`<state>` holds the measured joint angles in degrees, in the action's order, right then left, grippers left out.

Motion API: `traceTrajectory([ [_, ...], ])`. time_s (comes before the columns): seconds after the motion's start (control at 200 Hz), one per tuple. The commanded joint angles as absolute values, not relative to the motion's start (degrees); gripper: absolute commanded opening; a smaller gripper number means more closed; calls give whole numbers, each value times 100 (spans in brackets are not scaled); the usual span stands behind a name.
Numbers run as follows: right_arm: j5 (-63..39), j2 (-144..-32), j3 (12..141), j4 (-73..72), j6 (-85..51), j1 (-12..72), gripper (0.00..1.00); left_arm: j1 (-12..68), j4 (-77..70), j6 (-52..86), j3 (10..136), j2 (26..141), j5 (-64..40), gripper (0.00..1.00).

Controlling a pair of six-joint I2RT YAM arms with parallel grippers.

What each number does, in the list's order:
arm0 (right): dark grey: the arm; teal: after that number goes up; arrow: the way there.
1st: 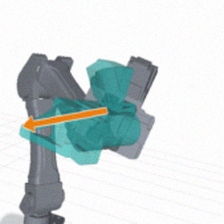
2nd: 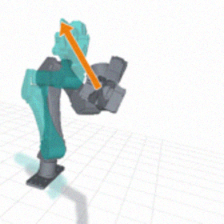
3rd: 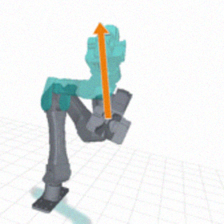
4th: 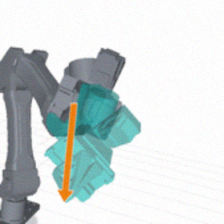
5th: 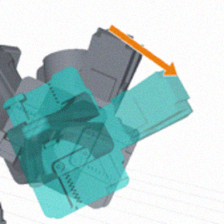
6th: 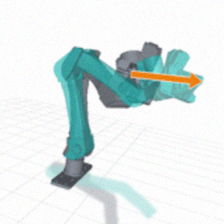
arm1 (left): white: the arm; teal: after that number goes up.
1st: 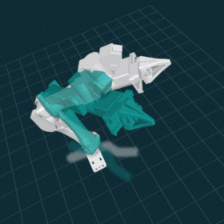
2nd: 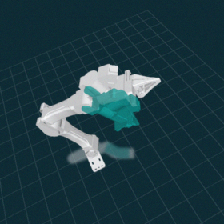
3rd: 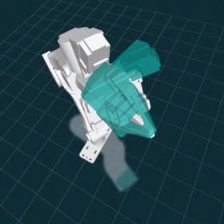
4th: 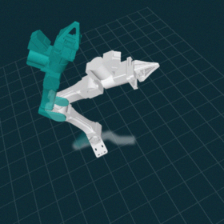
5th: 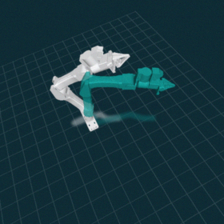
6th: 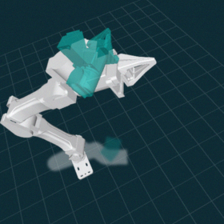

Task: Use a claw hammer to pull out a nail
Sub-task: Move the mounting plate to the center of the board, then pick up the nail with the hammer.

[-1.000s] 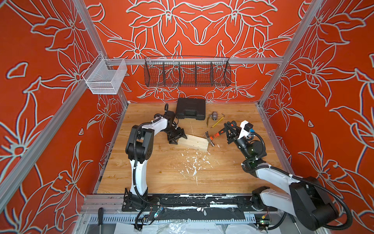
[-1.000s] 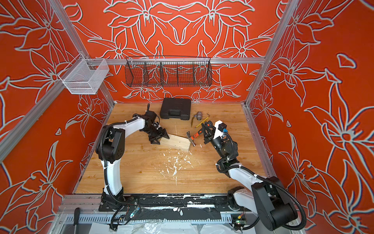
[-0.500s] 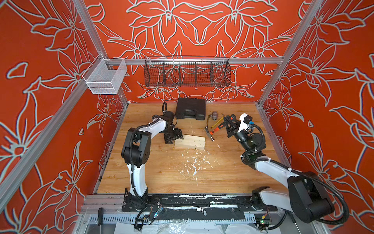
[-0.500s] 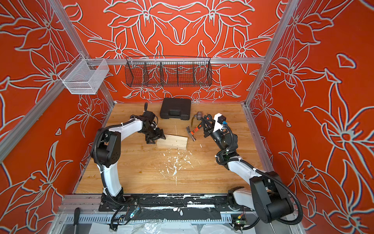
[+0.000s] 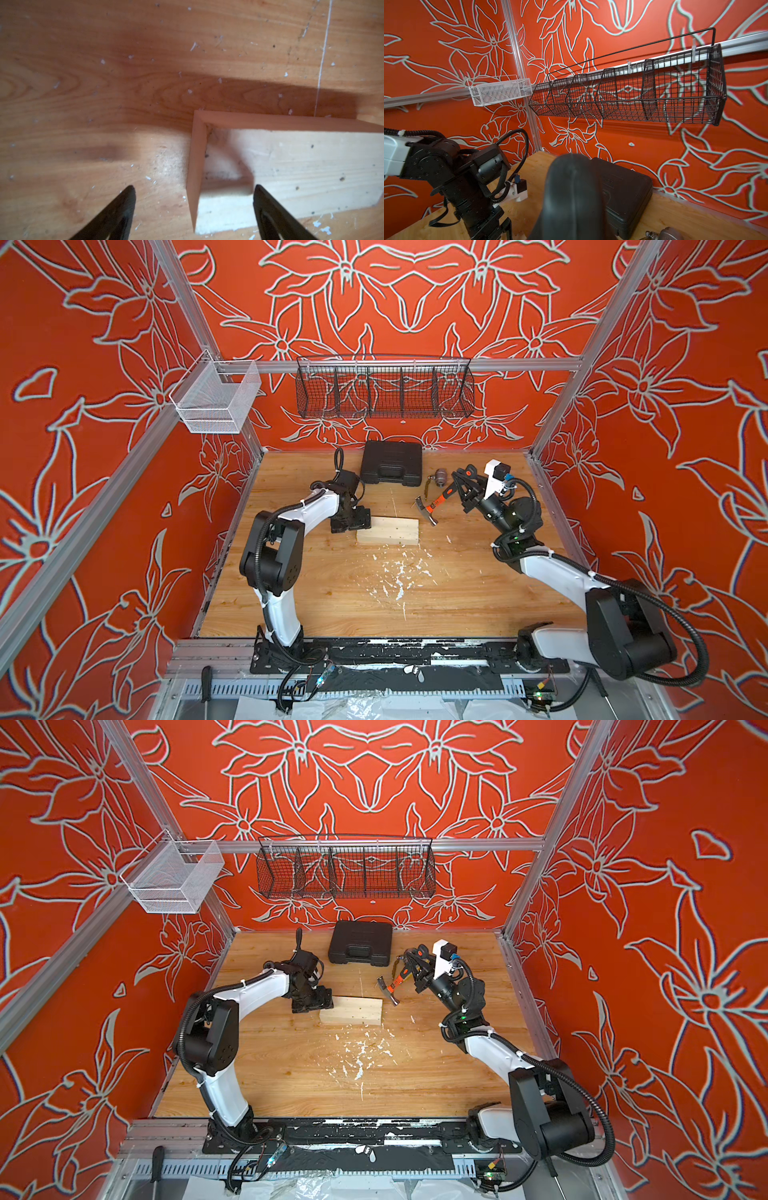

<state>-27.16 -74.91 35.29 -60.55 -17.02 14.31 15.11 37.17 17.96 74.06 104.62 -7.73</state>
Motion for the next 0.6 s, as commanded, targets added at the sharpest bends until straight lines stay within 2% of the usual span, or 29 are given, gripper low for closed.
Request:
traceTrajectory([
  [0.0, -2969, -7418, 3885, -6355, -1829, 1398, 0, 1538, 3428, 1314, 7315, 9858, -478, 87],
  [0.205, -3336, -7526, 4139, -6151, -1863, 1399, 0, 1555, 3100, 251, 7423, 9339, -618, 84],
  [0.595, -3767, -7265, 4533, -5190, -1563, 1362, 0, 2024, 1698, -2268, 7213, 9290, -2375, 68],
])
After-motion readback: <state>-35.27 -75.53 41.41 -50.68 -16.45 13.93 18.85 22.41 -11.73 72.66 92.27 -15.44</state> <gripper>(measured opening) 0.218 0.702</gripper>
